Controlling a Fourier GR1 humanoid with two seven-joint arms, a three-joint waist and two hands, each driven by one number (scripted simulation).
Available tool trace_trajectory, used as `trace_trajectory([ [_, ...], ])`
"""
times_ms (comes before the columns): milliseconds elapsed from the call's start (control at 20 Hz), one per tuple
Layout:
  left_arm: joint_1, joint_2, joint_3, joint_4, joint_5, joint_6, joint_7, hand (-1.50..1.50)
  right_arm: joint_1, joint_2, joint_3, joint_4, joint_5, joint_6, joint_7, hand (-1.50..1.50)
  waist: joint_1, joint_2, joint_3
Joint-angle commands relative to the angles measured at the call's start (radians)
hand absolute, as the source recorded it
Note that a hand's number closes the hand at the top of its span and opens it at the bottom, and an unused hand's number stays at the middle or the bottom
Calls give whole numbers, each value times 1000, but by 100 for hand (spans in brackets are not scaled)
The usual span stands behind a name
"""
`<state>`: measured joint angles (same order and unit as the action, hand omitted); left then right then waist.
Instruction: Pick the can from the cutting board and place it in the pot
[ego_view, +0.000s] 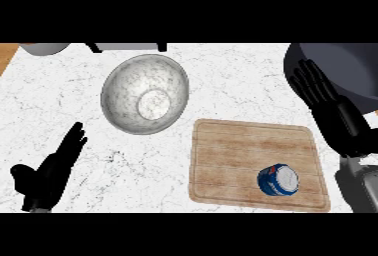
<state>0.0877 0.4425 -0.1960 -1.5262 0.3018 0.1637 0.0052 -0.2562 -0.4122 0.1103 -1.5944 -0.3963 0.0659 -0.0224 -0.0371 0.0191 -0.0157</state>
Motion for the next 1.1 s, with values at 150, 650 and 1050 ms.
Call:
trace_trajectory([
  [150, -52, -3, -49, 45, -25, -49, 42, 0, 188, 57, 45, -20, 224, -346, 162, 150, -16, -23, 12],
  [650, -59, -39, -84, 43, -2, -66, 90, 0, 306, 139, -10, -185, 706, -971, 18, -150, -60, -39, 11],
  [1050, -131, -51, -99, 84, -17, -93, 109, 0, 585, 209, 167, -377, 1037, -920, 429, -150, -19, -23, 5],
])
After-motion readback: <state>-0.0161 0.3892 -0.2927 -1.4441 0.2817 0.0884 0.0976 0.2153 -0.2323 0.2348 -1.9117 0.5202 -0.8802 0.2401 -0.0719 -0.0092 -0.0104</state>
